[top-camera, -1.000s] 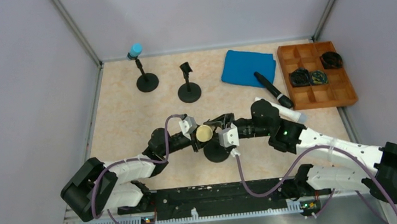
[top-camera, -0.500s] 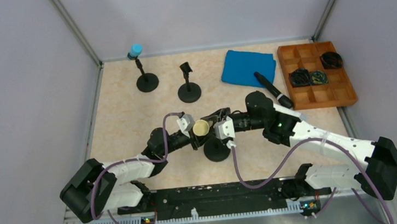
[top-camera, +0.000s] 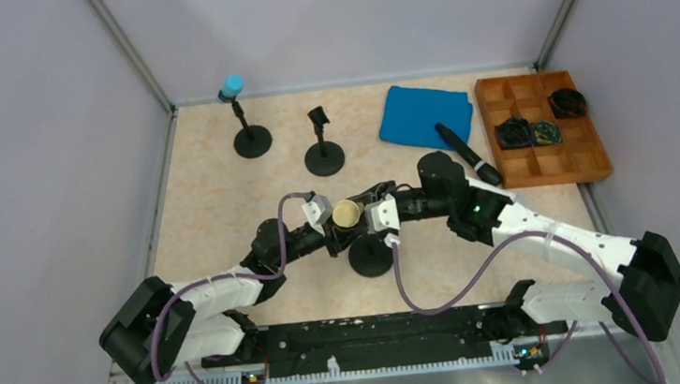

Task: Attach the microphones to the stand

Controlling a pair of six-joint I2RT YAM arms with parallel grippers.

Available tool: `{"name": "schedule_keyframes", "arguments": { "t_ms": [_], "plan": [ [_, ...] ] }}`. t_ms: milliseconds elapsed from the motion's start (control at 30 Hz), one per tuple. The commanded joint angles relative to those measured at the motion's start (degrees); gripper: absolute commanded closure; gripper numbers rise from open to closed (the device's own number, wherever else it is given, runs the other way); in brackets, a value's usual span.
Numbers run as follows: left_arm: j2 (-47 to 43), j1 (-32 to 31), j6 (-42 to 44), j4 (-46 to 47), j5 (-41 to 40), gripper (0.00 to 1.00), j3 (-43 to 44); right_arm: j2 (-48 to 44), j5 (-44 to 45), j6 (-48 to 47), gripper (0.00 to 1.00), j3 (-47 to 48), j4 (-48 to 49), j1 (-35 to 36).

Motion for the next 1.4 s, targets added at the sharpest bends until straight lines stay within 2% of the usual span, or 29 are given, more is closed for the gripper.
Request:
{"name": "schedule_keyframes", "arguments": {
  "t_ms": [0,267,400,433,533,567,667,833,933,1033,1167,1367],
  "plan": [
    [-3.0,-1.3,3.8,0.8,9.1,1.0,-0.4,7.8,23.3,-5.1,1.0,-4.9,-22.2,-7.6],
    [-3.5,-1.3,4.2,-0.3,9.1,1.0,-0.1,7.7,22.3,-5.2,1.0,-3.3,-22.6,-7.6],
    [-3.6,-1.3,4.4,-0.4,8.1,1.0,-0.4,5.5,18.1,-4.0,1.0,-1.1,-20.9,-7.0],
    [-3.5,-1.3,4.5,-0.5,7.7,1.0,-0.4,4.5,16.3,-3.0,0.92,-0.5,-19.6,-6.4],
    [-3.2,-1.3,5.5,-0.8,7.3,1.0,0.1,0.0,11.1,0.7,0.56,-0.2,-9.9,-4.0],
    [-3.1,-1.3,5.8,-1.3,7.2,1.0,0.4,-1.3,8.9,2.4,0.49,-0.4,-6.0,-3.3],
    [-3.7,-1.3,6.0,-3.4,6.8,1.0,1.3,-4.6,1.2,9.2,0.41,0.1,4.0,-2.8],
    [-4.7,-1.3,4.9,-3.3,6.8,1.0,0.9,-9.5,-6.1,19.3,0.2,1.4,12.9,-2.7],
    [-5.9,-1.3,4.4,-3.4,4.5,1.0,0.4,-13.0,-7.4,21.8,0.16,0.1,13.3,-2.7],
    [-8.0,-1.3,4.2,-6.1,-1.1,1.0,1.0,-18.0,-8.2,21.9,0.16,-3.7,11.5,-2.7],
    [-13.2,-1.3,3.8,-11.4,-14.4,1.0,1.9,-24.7,-5.6,24.1,0.15,-10.0,10.6,-2.7],
    [-19.7,-1.3,7.4,-13.8,-31.6,1.0,1.0,-32.2,0.3,24.4,0.15,-15.1,6.9,-2.8]
  ]
}}
